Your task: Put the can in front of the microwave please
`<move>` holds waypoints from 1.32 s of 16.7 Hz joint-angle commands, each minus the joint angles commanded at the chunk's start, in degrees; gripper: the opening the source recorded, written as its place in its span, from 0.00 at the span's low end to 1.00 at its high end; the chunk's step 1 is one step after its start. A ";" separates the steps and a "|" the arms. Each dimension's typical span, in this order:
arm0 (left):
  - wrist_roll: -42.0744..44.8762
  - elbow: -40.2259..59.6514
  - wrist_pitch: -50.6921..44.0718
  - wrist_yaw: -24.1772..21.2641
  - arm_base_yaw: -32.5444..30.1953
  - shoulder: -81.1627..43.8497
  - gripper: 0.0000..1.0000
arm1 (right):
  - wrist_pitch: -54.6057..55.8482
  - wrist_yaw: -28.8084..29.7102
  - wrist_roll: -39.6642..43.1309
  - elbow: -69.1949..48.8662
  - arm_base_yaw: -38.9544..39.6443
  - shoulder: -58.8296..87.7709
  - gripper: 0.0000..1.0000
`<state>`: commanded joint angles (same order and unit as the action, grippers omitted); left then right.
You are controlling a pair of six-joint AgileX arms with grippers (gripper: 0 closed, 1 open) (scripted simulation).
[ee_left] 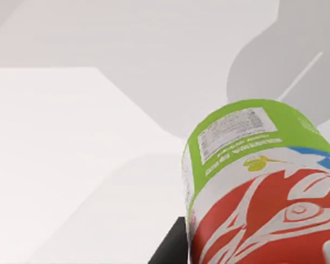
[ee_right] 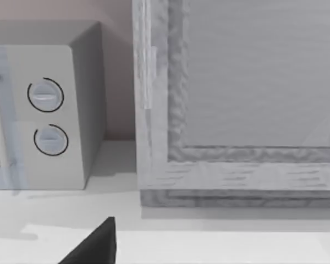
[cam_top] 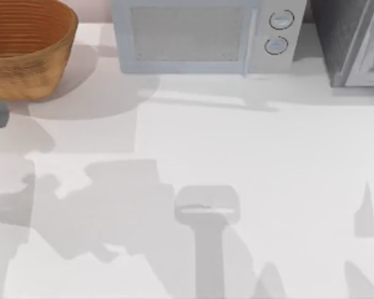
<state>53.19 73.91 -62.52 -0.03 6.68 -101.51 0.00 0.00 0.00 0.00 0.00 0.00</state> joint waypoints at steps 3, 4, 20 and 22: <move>-0.03 0.19 -0.19 0.00 -0.01 0.16 0.00 | 0.00 0.00 0.00 0.00 0.00 0.00 1.00; 0.07 0.02 -0.04 0.03 0.04 -0.13 0.00 | 0.00 0.00 0.00 0.00 0.00 0.00 1.00; -59.17 49.25 -20.36 -0.73 -27.09 -32.03 0.00 | 0.00 0.00 0.00 0.00 0.00 0.00 1.00; -68.78 56.30 -22.91 -0.77 -31.29 -36.42 0.00 | 0.00 0.00 0.00 0.00 0.00 0.00 1.00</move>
<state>-15.59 130.21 -85.43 -0.80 -24.62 -137.93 0.00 0.00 0.00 0.00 0.00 0.00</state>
